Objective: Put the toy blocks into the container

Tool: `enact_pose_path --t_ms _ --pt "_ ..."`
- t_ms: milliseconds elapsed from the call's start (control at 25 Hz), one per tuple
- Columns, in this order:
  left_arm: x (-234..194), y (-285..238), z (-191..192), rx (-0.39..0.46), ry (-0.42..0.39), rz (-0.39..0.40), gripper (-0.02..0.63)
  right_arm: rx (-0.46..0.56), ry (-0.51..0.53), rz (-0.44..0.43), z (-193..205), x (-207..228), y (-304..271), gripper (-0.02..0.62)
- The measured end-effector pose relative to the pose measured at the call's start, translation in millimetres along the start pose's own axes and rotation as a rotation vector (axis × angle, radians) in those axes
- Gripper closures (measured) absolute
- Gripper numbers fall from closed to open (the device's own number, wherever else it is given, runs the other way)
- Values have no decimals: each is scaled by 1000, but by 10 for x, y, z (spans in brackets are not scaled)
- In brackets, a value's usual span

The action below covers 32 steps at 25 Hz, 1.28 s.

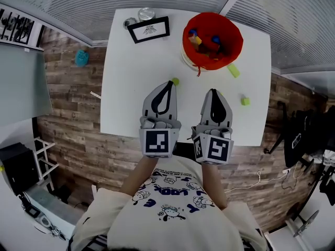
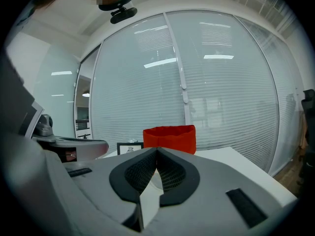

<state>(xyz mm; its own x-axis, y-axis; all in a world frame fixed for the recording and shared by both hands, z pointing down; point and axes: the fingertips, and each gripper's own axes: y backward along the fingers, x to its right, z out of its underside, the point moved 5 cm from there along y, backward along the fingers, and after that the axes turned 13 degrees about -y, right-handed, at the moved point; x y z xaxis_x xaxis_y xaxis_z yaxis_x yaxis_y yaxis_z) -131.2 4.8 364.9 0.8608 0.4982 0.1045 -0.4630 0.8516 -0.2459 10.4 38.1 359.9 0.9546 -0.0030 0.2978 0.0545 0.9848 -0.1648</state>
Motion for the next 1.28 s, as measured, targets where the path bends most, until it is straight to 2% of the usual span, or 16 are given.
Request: enact_pose_path --t_ms 280,480,1040,1280 --pt "22 -58 154 -66 9 -28 575 -48 -17 -14 92 101 -26 565" --pt "30 -106 243 -75 18 -51 575 -74 -26 -10 134 175 -52 565" --pt "149 -275 451 -153 36 -16 565 -144 -44 6 351 327 -166 565" --pt "148 -344 575 -199 41 -11 528 -164 -47 3 425 348 -207 565"
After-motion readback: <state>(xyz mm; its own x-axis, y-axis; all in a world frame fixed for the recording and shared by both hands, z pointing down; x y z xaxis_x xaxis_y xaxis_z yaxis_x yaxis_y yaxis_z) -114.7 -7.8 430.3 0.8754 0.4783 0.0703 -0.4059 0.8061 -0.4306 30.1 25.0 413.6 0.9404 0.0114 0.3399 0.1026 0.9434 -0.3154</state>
